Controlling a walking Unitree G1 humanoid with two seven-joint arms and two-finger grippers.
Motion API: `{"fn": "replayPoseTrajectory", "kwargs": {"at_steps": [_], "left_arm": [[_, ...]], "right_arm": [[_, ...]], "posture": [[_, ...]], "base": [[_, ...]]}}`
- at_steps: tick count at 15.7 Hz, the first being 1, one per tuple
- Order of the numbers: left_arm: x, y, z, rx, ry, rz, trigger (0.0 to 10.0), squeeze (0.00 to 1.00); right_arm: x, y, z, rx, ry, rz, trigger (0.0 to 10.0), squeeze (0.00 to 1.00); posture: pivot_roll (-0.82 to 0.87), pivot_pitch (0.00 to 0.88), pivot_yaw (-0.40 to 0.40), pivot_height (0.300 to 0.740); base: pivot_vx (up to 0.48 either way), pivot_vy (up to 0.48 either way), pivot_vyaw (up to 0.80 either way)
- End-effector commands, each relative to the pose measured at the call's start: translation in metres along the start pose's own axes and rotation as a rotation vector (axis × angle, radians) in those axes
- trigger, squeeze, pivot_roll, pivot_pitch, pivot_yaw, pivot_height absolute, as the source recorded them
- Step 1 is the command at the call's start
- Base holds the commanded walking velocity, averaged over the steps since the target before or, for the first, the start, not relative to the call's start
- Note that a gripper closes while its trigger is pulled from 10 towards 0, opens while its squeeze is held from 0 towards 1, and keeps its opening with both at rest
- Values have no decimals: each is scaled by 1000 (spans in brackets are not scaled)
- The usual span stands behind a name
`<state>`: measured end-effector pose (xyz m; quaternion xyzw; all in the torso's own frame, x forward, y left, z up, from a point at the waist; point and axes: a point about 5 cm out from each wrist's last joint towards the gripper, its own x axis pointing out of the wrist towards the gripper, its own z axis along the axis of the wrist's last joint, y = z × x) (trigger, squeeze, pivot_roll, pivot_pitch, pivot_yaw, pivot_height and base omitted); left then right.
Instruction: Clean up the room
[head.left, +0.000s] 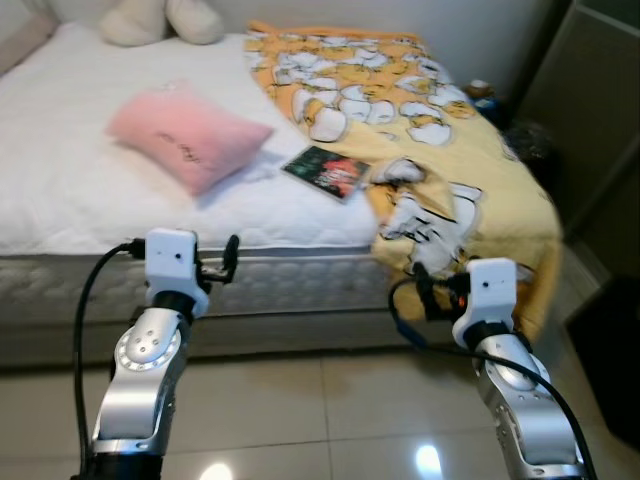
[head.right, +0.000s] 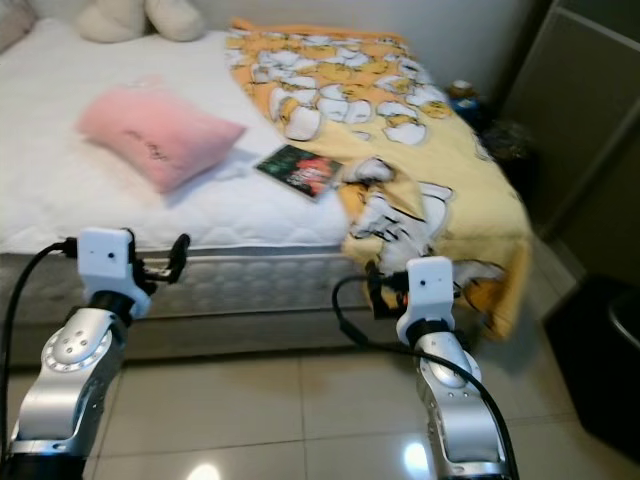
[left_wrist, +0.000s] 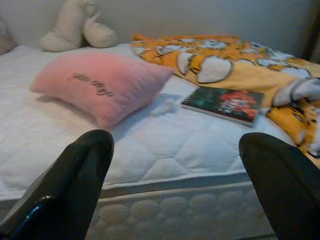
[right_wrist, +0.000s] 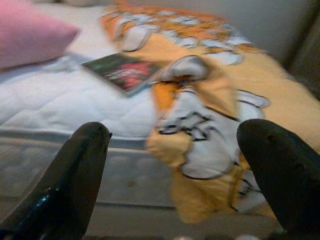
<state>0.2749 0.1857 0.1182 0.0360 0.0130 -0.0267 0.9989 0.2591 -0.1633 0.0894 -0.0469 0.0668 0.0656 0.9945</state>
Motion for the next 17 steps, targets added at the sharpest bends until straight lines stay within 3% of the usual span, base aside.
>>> {"fn": "replayPoseTrajectory", "kwargs": {"at_steps": [1,2,5,7,10,17], "left_arm": [[-1,4,2,3,-3,20,10000,0],[-3,4,1,11,3,10,10000,0],[-4,1,0,25,4,-12,10000,0],[-3,-1,1,23,2,-24,10000,0],[-2,1,-1,29,11,-28,10000,0],[-2,-2,-2,21,12,-44,10000,0]], "right_arm": [[4,9,2,-11,6,52,10000,0],[6,17,-1,-26,12,92,10000,0],[10,20,0,-22,9,88,10000,0],[14,12,-1,24,15,35,10000,0],[15,6,-5,-31,38,32,10000,0],[16,5,-3,-29,25,34,10000,0]], "posture": [[-12,0,-29,740],[-8,0,-26,740],[-4,0,-28,740],[-2,0,-28,740],[-8,0,-23,740],[-9,0,-20,740]], "base": [[416,0,800],[428,0,800],[430,0,800],[446,0,0],[446,0,0],[447,0,0]]}}
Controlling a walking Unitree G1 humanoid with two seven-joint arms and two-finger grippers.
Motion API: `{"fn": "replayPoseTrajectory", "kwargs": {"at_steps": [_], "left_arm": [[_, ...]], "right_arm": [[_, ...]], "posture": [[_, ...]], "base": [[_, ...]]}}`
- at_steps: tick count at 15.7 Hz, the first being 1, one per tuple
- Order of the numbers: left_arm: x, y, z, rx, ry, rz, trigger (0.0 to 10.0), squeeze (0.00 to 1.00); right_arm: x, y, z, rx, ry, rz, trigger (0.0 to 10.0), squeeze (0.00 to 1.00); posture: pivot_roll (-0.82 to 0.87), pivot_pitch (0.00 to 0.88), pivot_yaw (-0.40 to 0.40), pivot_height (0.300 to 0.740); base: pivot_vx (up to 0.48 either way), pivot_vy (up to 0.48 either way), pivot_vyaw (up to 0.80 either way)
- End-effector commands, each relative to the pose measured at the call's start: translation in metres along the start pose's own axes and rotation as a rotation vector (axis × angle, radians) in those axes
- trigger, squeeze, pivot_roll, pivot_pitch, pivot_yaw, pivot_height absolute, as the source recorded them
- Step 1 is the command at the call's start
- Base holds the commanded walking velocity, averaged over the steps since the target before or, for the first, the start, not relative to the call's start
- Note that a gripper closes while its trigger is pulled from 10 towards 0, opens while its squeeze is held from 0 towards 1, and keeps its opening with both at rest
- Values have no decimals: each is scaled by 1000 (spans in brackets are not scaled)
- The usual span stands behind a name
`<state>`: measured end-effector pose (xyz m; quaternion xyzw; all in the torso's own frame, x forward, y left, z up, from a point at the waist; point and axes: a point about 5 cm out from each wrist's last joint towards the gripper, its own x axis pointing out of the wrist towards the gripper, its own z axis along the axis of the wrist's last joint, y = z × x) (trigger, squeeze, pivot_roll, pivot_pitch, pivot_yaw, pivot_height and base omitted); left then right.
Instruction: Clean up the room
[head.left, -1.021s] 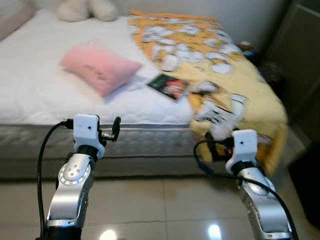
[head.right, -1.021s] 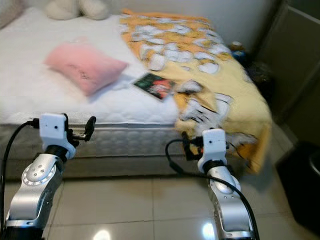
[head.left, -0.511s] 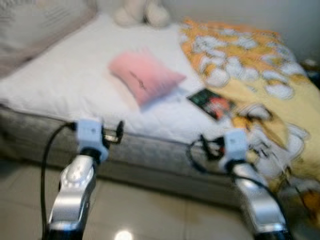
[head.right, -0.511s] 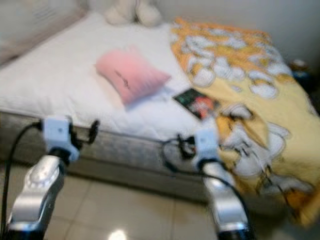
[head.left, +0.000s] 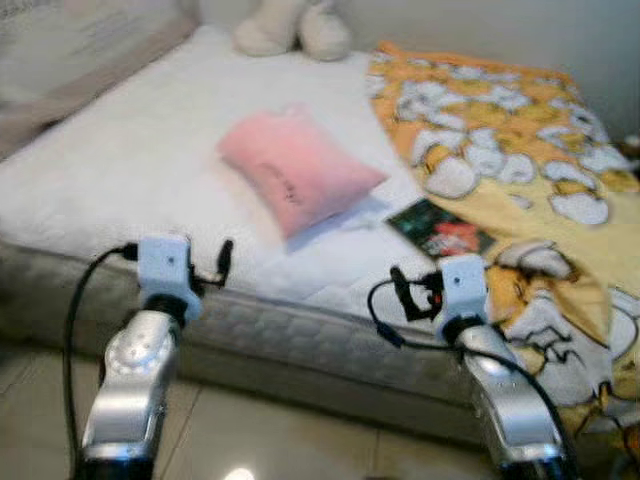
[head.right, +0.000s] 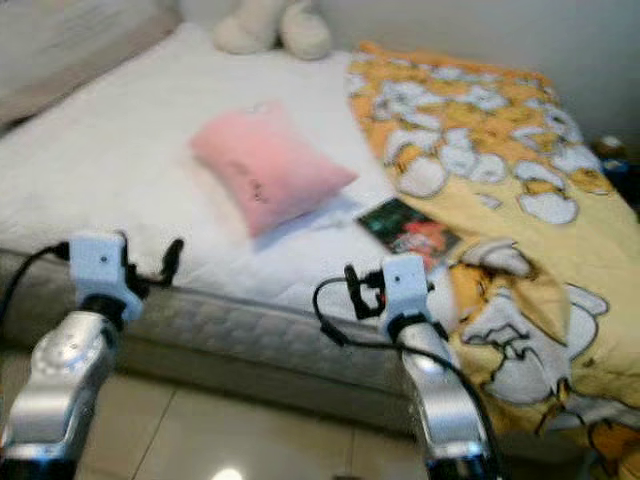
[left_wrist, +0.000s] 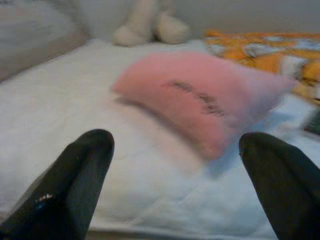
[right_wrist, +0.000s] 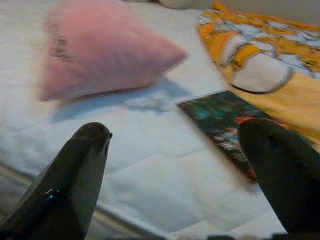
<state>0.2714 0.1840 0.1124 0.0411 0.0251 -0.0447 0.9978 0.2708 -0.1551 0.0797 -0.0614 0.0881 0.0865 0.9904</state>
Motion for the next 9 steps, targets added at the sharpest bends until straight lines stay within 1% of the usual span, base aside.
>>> {"fn": "replayPoseTrajectory", "kwargs": {"at_steps": [1,9], "left_arm": [[1,0,4,10,-11,-8,10000,0],[-3,2,2,20,-1,-13,10000,0]], "right_arm": [[3,-1,4,2,-17,-4,10000,0],[4,0,1,5,-9,-1,10000,0]], "posture": [[-9,0,-20,740],[3,0,-14,740]], "base": [[446,0,0],[448,0,0]]}}
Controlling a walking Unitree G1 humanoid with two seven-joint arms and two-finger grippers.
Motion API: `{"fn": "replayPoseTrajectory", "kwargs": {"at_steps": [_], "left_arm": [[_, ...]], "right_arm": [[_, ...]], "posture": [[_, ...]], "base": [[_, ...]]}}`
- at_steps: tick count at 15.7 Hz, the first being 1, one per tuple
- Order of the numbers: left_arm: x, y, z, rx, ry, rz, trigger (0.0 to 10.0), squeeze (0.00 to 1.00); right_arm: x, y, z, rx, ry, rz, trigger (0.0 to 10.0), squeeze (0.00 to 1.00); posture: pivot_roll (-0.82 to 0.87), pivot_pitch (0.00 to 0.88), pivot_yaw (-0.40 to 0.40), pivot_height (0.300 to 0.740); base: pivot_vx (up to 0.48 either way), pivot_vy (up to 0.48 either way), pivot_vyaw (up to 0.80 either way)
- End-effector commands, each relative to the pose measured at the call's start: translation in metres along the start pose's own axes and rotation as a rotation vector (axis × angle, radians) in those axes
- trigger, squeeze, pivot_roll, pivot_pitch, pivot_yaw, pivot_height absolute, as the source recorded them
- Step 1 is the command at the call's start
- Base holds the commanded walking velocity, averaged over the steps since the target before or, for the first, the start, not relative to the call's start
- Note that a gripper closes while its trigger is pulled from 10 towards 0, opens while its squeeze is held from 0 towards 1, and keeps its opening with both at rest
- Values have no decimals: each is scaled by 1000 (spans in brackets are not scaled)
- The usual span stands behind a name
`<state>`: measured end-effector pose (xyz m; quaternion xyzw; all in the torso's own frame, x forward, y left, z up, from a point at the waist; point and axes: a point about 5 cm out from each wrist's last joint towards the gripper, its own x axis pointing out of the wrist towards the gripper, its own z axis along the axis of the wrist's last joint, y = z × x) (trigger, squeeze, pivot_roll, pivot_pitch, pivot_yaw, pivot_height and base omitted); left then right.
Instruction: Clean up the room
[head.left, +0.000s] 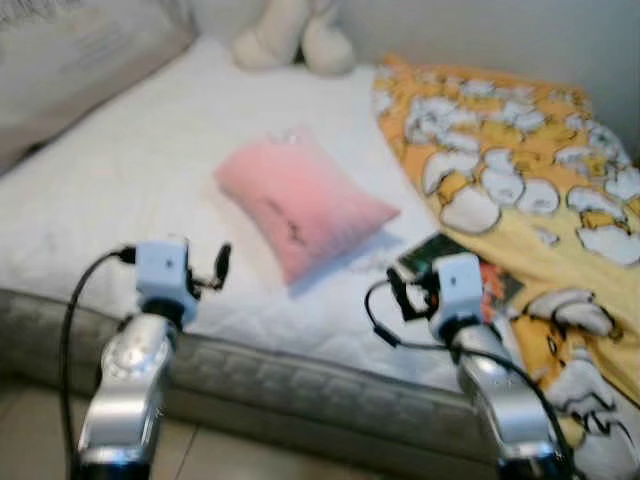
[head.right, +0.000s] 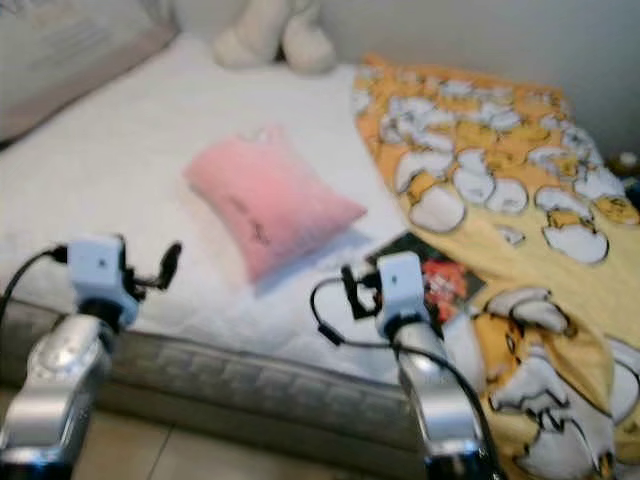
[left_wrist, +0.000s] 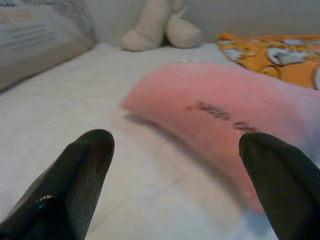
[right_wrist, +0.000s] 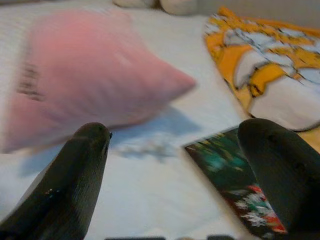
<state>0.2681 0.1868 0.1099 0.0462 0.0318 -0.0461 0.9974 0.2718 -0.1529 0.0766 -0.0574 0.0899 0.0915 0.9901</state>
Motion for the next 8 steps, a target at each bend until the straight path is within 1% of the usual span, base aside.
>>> {"fn": "replayPoseTrajectory", "kwargs": {"at_steps": [1,4,5,7,8], "left_arm": [[1,1,5,13,-14,-11,10000,0],[0,3,6,18,-13,-7,10000,0],[-1,3,5,6,-13,-7,10000,0],[-2,4,3,32,-6,-9,10000,0],[-3,5,3,27,-9,-8,10000,0]], "right_arm": [[3,-1,3,-1,-11,-10,10000,0],[3,-1,2,9,-6,-10,10000,0],[3,0,1,8,-1,-11,10000,0],[2,-2,-6,19,38,-32,10000,0],[1,-3,-8,30,53,-43,10000,0]], "posture": [[4,0,-13,740],[8,0,-11,740],[10,0,-11,740],[13,0,-10,740],[13,0,-7,740]], "base": [[446,0,0],[424,0,0],[0,0,0],[0,0,0],[0,0,0]]}}
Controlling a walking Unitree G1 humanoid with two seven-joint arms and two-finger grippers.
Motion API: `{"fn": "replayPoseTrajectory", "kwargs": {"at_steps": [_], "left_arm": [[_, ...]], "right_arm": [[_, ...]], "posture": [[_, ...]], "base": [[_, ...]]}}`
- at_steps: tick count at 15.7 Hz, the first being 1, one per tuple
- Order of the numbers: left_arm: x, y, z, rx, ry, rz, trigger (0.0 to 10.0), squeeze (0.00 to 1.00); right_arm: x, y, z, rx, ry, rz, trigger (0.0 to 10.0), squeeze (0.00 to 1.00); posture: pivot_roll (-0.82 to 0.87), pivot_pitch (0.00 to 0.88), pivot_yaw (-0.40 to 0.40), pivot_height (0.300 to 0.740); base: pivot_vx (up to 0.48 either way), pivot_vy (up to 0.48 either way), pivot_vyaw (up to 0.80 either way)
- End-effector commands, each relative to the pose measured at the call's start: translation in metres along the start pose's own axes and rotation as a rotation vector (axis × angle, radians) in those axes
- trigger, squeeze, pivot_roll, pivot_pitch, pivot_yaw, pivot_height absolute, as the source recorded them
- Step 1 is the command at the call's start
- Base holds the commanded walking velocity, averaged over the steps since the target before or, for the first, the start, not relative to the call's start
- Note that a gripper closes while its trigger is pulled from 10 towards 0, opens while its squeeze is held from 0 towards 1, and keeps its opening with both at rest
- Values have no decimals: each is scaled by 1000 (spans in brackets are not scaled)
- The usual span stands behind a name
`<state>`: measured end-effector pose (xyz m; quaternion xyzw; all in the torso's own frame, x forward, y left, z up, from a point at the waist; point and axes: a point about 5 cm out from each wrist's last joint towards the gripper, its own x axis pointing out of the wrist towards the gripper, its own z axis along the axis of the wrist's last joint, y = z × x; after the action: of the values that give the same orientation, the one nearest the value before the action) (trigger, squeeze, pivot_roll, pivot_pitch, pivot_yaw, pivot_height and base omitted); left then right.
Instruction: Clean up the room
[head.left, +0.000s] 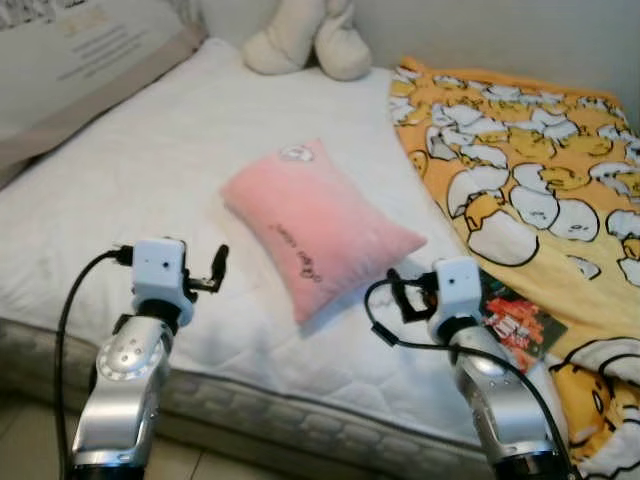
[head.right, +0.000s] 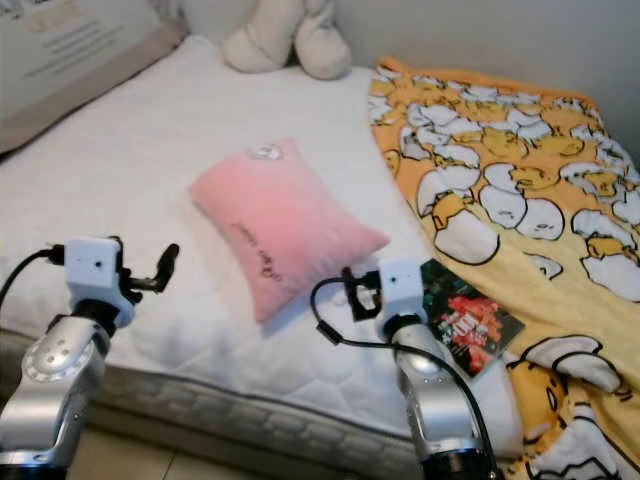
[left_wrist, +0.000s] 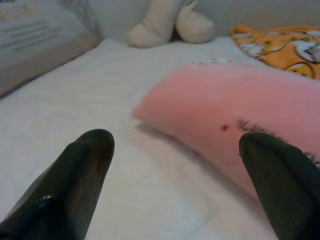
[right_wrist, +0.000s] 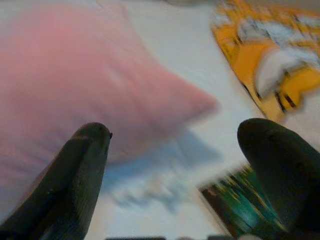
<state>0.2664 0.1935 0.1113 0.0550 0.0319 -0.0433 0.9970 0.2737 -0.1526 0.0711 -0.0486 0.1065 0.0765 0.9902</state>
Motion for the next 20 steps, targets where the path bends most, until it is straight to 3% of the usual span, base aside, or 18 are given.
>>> {"fn": "replayPoseTrajectory", "kwargs": {"at_steps": [1,8,9,10,13,17,20], "left_arm": [[-2,-1,3,10,-12,-16,10000,0],[2,-1,3,61,-4,-66,10000,0],[3,0,4,67,-5,-71,10000,0],[5,0,4,69,1,-83,10000,0],[4,2,3,92,18,-126,10000,0],[3,6,3,91,25,-124,10000,0],[-4,1,4,83,36,-249,10000,0]], "right_arm": [[-1,-3,-3,9,19,-17,10000,0],[3,-8,-8,45,48,-85,10000,0],[7,-7,-11,61,72,-67,10000,686],[13,-6,-12,72,92,-43,10000,1000],[30,-9,-8,50,106,-50,10000,1000],[41,-10,1,71,78,-33,10000,1000],[57,-11,-8,12,171,-16,10000,1000]], "posture": [[13,0,-6,740],[11,0,14,740],[11,0,17,740],[12,0,23,740],[20,0,28,740],[31,0,24,740],[49,0,20,740]], "base": [[0,0,0],[0,0,0],[0,0,0],[0,0,0],[0,0,0],[0,0,0],[0,0,0]]}}
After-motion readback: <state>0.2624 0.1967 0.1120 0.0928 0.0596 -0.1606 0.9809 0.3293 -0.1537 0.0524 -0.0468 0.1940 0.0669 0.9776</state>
